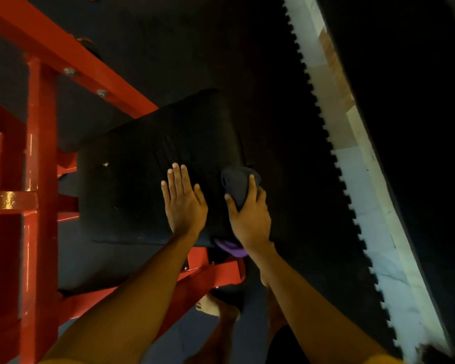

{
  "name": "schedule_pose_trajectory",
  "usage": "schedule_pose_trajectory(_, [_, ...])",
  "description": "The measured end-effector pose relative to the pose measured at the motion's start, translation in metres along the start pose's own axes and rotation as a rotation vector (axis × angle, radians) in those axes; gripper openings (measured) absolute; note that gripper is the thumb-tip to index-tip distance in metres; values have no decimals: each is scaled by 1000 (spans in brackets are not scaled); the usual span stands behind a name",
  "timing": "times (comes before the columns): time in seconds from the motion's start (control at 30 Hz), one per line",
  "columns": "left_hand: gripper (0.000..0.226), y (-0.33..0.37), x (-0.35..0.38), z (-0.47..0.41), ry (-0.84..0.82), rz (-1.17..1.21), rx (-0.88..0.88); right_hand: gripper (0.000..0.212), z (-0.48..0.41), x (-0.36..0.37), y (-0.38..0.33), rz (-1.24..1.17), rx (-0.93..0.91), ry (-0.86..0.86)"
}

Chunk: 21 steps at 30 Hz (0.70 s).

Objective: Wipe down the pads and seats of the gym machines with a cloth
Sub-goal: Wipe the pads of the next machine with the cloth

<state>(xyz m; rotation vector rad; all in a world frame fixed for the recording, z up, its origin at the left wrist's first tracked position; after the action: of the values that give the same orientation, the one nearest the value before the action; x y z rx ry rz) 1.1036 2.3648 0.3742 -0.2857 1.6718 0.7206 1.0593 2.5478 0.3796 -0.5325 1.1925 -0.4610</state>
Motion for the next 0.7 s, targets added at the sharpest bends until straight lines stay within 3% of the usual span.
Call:
schedule_pose_trajectory(0.17, [59,2,1,-2,2,-18,21,78,-59,5,-34,87,10,47])
schedule_pose_trajectory(0.33, [63,-7,-1,2,-53,-47,108,75,27,0,0,70,-124,73])
schedule_pose_trajectory(0.4, [65,-9,-2,5,-67,-68,156,75,62,-6,25,-57,-77,51])
schedule_pose_trajectory(0.5, [66,-9,-2,7,-75,-69,185,76,74,-1,41,-249,150,71])
schedule_pose_trajectory(0.6, [65,-9,-1,7,-71,-79,201,73,69,10,26,-297,231,298])
schedule_pose_trajectory(0.7, [65,-13,1,7,-74,-95,220,67,93,42,2,-139,146,402])
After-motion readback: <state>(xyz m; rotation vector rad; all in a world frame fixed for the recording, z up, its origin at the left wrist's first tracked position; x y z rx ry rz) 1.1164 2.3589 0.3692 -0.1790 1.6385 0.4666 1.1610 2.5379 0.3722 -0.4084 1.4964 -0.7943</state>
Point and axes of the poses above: each hand's wrist, its own z-axis away from the middle knuckle, its own x-axis out of the palm, y = z × x, the point moved 7 cm from there along -z, towards the middle knuckle, and after that the axes turned 1 degree about z, right-handed, at the moved point
